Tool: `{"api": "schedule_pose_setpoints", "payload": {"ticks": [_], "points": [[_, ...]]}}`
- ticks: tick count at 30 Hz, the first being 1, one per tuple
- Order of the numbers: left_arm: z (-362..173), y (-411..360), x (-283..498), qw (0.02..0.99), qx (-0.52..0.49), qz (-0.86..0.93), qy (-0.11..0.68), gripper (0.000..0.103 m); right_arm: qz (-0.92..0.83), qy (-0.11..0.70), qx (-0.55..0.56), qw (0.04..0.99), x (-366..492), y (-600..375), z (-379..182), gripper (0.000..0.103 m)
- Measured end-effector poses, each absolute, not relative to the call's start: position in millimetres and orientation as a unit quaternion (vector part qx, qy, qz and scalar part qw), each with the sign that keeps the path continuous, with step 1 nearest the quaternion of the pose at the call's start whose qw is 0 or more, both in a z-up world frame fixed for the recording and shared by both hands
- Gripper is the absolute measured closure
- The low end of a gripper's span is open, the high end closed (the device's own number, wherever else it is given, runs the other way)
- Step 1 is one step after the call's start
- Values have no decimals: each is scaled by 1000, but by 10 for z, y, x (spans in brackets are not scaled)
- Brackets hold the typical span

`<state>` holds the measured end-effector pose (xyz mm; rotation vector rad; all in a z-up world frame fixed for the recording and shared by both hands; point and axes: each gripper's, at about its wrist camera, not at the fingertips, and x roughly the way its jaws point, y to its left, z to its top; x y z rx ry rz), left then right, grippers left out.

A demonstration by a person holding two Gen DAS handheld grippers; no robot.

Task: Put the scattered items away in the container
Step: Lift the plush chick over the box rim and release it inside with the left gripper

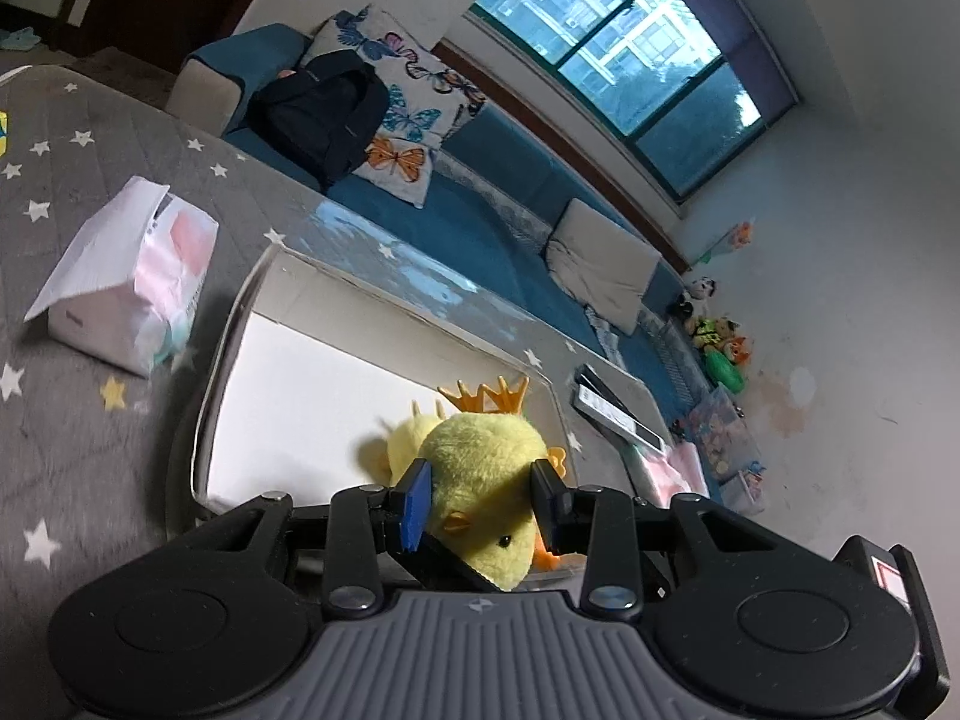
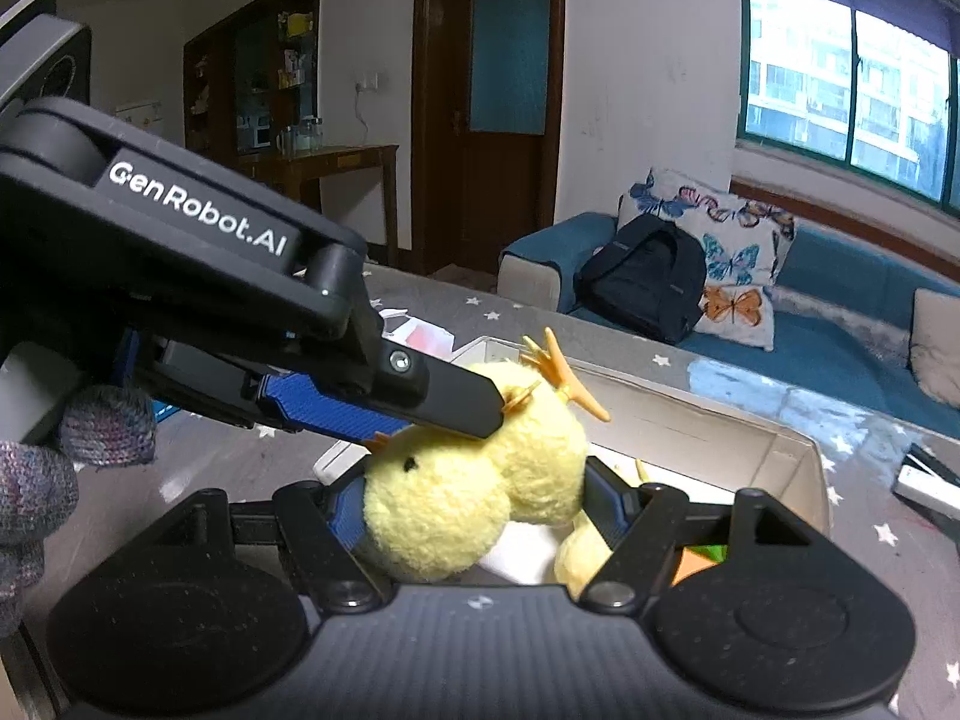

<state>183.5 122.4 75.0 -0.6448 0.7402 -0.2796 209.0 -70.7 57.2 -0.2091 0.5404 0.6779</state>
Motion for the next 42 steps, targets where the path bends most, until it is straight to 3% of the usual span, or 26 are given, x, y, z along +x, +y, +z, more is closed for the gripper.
{"api": "schedule_pose_setpoints", "payload": {"ticks": [21, 42], "points": [[253, 1255, 2423, 855, -303, -87, 412, 65, 342, 354, -93, 865, 2816, -580, 189, 31], [327, 1204, 2350, 871, -270, -78, 402, 65, 336, 351, -98, 869, 2721, -546, 169, 27]]}}
